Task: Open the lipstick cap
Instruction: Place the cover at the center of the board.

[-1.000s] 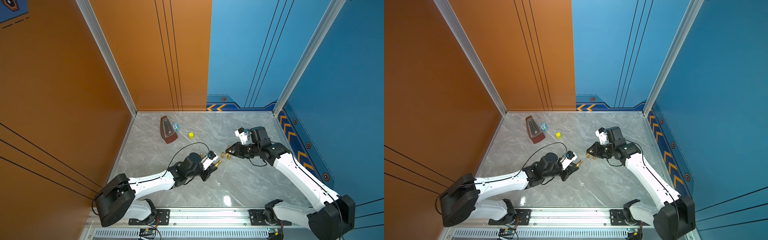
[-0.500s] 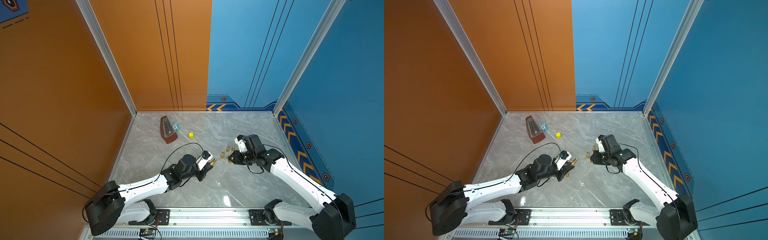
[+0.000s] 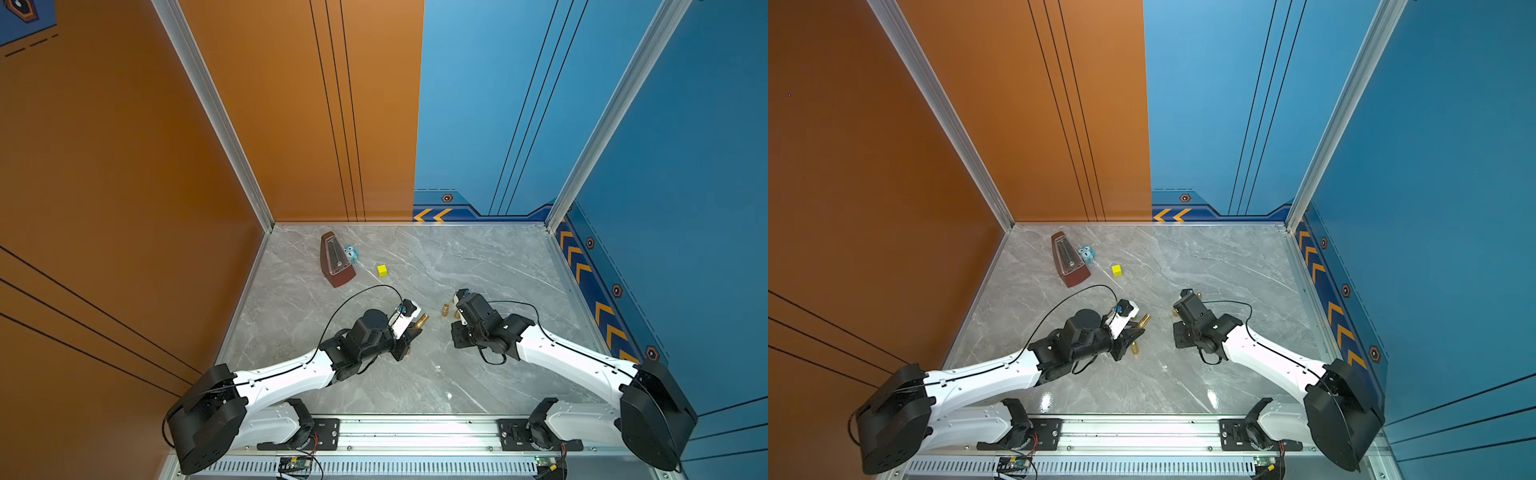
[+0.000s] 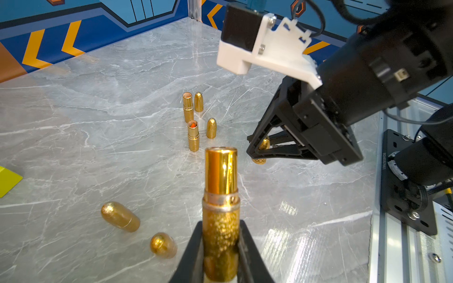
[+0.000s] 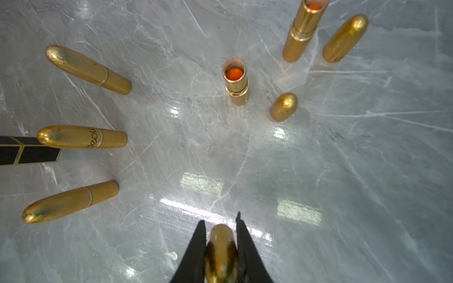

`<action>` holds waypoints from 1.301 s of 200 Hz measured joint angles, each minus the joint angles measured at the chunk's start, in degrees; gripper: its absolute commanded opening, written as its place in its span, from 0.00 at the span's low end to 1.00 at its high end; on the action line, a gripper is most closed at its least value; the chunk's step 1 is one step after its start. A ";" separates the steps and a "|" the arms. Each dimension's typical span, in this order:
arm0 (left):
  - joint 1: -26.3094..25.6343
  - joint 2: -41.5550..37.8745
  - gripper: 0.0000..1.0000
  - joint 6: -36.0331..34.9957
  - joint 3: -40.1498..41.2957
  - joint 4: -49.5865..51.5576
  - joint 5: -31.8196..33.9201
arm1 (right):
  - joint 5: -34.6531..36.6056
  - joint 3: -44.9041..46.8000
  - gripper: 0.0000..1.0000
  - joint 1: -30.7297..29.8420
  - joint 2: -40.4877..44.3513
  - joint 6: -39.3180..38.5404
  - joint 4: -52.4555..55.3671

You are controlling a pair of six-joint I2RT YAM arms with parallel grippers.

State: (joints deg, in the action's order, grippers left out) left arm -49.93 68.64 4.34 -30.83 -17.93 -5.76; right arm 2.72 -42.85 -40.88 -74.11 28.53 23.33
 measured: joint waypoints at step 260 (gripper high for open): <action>0.59 -1.27 0.00 0.22 1.14 -0.02 1.95 | 6.62 -0.46 0.22 -2.10 -16.46 -3.63 -16.00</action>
State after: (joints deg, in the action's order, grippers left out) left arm -49.34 67.37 4.56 -29.69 -17.96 -3.81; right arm 9.34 -43.31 -42.98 -90.56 24.91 7.33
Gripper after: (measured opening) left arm 0.208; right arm 0.208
